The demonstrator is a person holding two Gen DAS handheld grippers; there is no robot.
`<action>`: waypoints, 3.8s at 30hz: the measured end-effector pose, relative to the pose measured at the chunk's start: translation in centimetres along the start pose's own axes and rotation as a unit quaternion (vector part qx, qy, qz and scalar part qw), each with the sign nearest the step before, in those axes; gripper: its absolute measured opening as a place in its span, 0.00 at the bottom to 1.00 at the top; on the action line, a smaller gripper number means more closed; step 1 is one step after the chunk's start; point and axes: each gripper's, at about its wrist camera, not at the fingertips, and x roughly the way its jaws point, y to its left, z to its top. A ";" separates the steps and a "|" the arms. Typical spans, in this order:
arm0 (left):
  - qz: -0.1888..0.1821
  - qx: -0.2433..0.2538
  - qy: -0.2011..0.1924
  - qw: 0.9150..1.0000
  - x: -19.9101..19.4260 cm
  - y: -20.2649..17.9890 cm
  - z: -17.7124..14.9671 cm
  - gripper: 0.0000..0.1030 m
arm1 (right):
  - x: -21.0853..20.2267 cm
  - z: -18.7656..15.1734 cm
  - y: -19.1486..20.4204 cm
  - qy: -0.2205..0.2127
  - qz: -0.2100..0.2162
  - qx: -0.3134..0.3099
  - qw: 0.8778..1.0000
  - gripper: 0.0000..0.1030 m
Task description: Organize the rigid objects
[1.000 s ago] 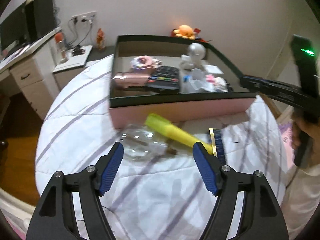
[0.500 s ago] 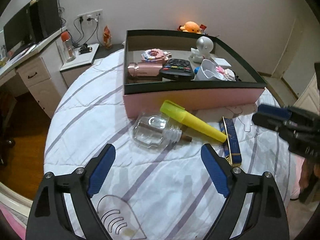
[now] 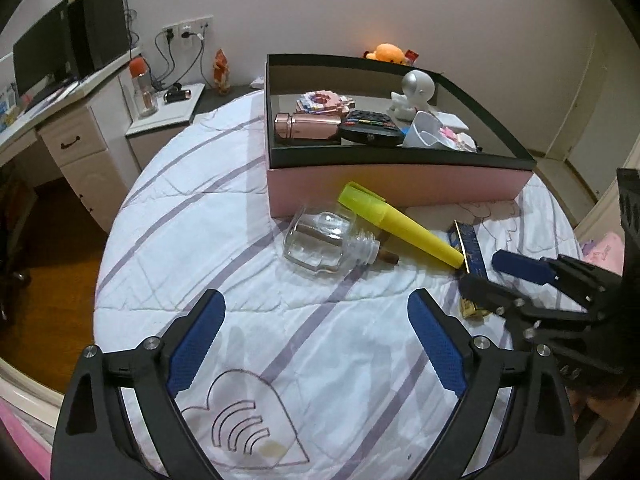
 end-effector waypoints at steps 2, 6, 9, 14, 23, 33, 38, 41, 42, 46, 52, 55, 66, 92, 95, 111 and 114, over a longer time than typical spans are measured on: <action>0.000 0.000 0.004 1.000 0.5 -0.2 0.3 0.91 | 0.5 0.0 0.0 0.001 0.004 -0.005 1.000 0.53; 0.000 0.008 0.009 1.000 1.7 -0.9 1.0 0.91 | 0.3 0.1 -0.5 0.000 0.000 -0.012 1.000 0.26; -0.003 0.012 0.013 1.000 2.5 -1.3 1.5 0.92 | -0.1 0.0 -1.5 0.000 -0.007 -0.016 1.000 0.21; 0.004 0.026 0.026 0.999 4.1 -1.8 1.9 0.92 | -0.2 0.1 -3.2 0.000 0.007 -0.001 1.000 0.21; 0.008 0.055 0.015 0.998 5.4 -2.0 2.3 0.76 | 0.6 0.5 -3.3 0.002 0.018 -0.005 1.000 0.21; -0.011 0.065 0.008 0.998 3.6 -1.8 1.5 0.75 | 1.0 1.0 -3.4 -0.001 0.015 -0.008 1.000 0.22; -0.009 0.067 -0.003 0.998 1.9 -1.5 1.0 0.75 | 1.1 1.1 -3.4 -0.003 0.018 -0.009 1.000 0.22; -0.012 0.070 -0.012 0.997 0.7 -1.6 0.7 0.75 | 0.7 1.0 -3.4 -0.004 0.019 -0.010 1.000 0.20; -0.015 0.070 -0.014 0.997 0.3 -1.6 0.6 0.75 | 0.6 1.0 -3.4 -0.003 0.021 -0.010 1.000 0.20; -0.019 0.077 -0.028 0.996 -1.2 -2.1 0.5 0.75 | -0.4 0.9 -3.2 -0.010 0.027 -0.015 0.999 0.20; -0.024 0.085 -0.049 0.995 -3.1 -3.3 1.2 0.75 | -2.7 1.1 -3.0 -0.030 0.036 -0.017 0.999 0.20; -0.025 0.095 -0.059 0.993 -3.9 -4.1 1.8 0.75 | -4.2 1.5 -3.1 -0.045 0.038 -0.020 0.998 0.20; -0.036 0.137 -0.089 0.986 -4.6 -7.9 6.7 0.75 | -6.8 5.2 -4.3 -0.085 0.033 -0.038 0.995 0.20; 0.001 0.113 0.009 0.994 8.1 -5.8 16.1 0.77 | 1.4 12.3 -9.3 -0.034 -0.008 -0.032 0.999 0.21; 0.003 0.097 0.004 0.995 7.1 -5.5 15.9 0.88 | 0.6 12.2 -9.1 -0.036 -0.008 -0.033 0.999 0.21; 0.041 0.065 -0.045 0.996 -1.1 -5.9 7.0 0.99 | -4.5 8.9 -10.3 -0.065 -0.066 -0.017 0.996 0.42; 0.050 0.045 -0.035 0.997 -0.7 -6.3 5.1 0.99 | -4.4 8.2 -11.1 -0.062 -0.057 -0.004 0.996 0.42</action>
